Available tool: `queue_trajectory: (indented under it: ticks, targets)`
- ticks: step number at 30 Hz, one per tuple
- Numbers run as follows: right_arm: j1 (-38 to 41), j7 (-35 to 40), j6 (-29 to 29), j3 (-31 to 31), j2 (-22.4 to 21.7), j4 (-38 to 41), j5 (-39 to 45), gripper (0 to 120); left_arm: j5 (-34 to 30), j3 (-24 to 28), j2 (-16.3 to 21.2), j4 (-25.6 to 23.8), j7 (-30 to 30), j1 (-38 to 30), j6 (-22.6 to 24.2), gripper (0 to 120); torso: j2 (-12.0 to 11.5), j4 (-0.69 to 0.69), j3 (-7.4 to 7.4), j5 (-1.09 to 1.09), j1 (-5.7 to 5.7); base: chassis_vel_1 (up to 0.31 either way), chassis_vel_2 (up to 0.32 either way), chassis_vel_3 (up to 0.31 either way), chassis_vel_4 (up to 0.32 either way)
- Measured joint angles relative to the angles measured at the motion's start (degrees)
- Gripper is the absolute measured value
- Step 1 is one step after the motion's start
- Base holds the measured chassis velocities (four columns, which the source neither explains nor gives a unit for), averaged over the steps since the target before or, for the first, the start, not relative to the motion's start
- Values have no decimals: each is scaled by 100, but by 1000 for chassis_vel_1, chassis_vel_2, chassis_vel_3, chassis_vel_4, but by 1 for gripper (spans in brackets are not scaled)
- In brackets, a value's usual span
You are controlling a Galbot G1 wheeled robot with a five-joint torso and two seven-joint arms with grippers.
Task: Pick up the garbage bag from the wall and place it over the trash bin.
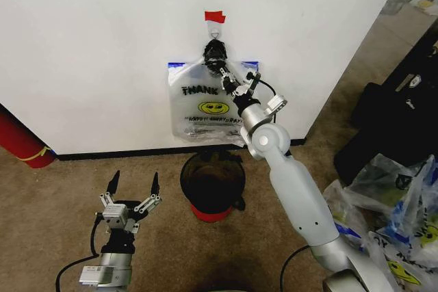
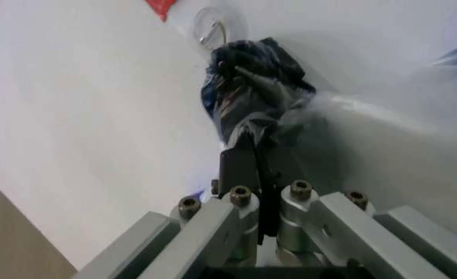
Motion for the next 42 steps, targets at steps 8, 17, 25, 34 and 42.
queue_trajectory:
  ticks: [8, 17, 25, 34, 42]
  targets:
    - [-715, -23, -91, 44, -344, 768, -164, 0, 9, 47, 29, 22, 1, -47, 12, 100, 0, -2, 0, 0, 0, 0, 0, 0, 0]
    - [-1584, -51, -93, 153, -663, 1495, -536, 0, 8, 96, 47, 41, -10, -67, 22, 100, 0, -2, 0, 0, 0, 0, 0, 0, 0]
    - [-2313, -81, -16, 248, -879, 2081, -1006, 0, 50, 132, 40, -16, -29, -32, 19, 100, 1, -1, -1, -1, 0, 0, 0, 0, 0]
    - [-3182, -317, 202, 578, -1005, 2541, -1740, 0, 51, 141, 75, -64, -42, -21, 7, 100, 1, -1, 0, -1, -1, 0, 0, 0, 0]
    - [-4165, -523, 565, 919, -1059, 2801, -2394, 0, 20, 196, 124, -39, -45, -78, -2, 100, 1, -2, 0, -1, 0, 0, 0, 0, 0]
